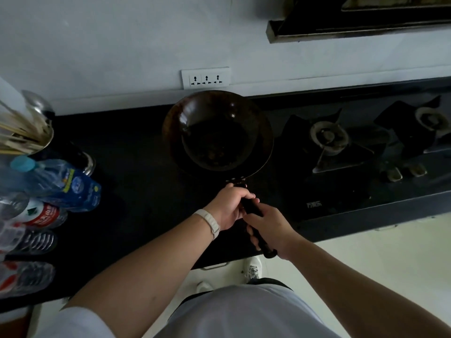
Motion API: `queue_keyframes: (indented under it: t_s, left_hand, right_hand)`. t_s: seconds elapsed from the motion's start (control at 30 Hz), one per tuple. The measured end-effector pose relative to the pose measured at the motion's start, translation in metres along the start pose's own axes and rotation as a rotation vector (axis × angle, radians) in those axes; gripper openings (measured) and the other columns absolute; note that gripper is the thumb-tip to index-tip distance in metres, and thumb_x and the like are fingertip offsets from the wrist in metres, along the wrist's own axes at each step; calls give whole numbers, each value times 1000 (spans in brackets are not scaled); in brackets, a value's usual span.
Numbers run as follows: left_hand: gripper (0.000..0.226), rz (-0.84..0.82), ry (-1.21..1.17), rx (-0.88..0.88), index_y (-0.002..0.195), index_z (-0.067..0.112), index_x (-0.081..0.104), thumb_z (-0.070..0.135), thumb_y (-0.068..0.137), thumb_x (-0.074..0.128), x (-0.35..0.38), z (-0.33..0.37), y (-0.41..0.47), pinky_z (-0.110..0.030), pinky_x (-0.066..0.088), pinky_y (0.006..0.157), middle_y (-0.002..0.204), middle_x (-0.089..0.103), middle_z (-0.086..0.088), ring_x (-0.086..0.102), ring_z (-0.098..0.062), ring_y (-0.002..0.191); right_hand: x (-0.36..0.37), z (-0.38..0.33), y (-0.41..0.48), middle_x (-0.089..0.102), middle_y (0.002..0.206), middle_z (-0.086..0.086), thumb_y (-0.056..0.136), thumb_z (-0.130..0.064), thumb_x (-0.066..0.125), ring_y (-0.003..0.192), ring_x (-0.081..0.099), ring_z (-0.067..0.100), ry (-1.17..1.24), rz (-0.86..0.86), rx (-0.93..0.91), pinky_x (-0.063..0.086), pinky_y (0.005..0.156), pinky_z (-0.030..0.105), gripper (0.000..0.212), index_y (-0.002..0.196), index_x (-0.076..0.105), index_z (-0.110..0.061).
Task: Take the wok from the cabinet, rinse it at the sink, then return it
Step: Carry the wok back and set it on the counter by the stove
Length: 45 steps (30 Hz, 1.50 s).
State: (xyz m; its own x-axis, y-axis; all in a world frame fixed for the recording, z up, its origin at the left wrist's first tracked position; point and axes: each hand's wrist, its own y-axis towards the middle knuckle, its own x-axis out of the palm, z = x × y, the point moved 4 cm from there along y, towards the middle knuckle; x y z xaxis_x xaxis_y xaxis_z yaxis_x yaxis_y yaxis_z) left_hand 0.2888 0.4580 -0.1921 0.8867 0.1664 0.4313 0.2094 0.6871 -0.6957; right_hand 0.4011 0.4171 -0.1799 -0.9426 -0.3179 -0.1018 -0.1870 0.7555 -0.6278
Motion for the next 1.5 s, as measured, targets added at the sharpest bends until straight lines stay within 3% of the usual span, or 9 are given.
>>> queue_keyframes:
  t_s: [0.3,0.7,0.8,0.9,1.0,1.1,1.2,1.33,1.5]
  left_hand:
    - [26,-13,26,-47,97,17,49,-9,93,50,3,2,17,-40,52,94,93,60,-13,66,-23,86]
    - [42,61,35,-51,131,6,46,-9,92,50,-3,-3,20,-38,55,87,98,65,-13,68,-24,90]
    - [54,100,55,-17,141,11,38,-6,92,52,-4,-3,16,-44,53,96,107,65,-13,68,-24,97]
    - [51,136,65,18,140,11,43,-3,92,53,-7,-4,10,-42,54,90,109,64,-12,67,-22,94]
    - [42,179,45,55,132,14,54,0,92,56,-14,-7,1,-41,58,82,107,66,-11,67,-22,90]
    - [40,203,25,87,129,18,57,2,93,58,-24,-9,-8,-42,58,83,115,67,-12,68,-23,92]
    - [40,192,4,88,129,17,57,2,92,58,-36,-11,-20,-38,58,77,115,68,-13,69,-24,92]
    - [38,188,-15,59,125,21,59,2,92,60,-48,-21,-42,-40,57,80,113,70,-12,69,-23,91]
    - [36,273,66,113,125,23,57,5,95,58,-72,-31,-71,-32,58,68,118,67,-6,70,-23,98]
  right_hand:
    - [-8,6,15,58,62,7,96,-14,58,46,52,19,45,-8,18,47,45,31,10,102,63,-9]
    - [-6,8,20,60,63,8,97,-14,55,47,56,19,-20,-50,39,51,47,31,10,105,59,-10]
    - [-4,3,21,65,67,8,100,-20,55,51,61,20,-77,-87,37,56,52,32,10,108,58,-15]
    - [-9,1,22,73,87,12,102,-35,53,70,72,27,-223,-91,21,60,70,36,9,103,60,-31]
    - [-20,10,27,69,86,8,102,-38,52,70,68,20,-291,-71,-10,59,69,35,20,103,66,-24]
    - [-30,19,31,67,104,-3,98,-36,60,89,65,12,-500,26,-118,57,84,35,22,116,64,-25]
    - [-28,13,30,51,134,-10,93,-41,65,117,54,8,-717,24,-278,45,97,24,53,142,50,-28]
    - [-10,-3,34,31,157,-10,86,-52,69,145,30,14,-873,-63,-443,32,117,34,74,151,38,-35]
    - [15,-18,44,27,162,-10,84,-57,70,151,18,12,-934,-162,-504,18,120,30,78,151,40,-32]
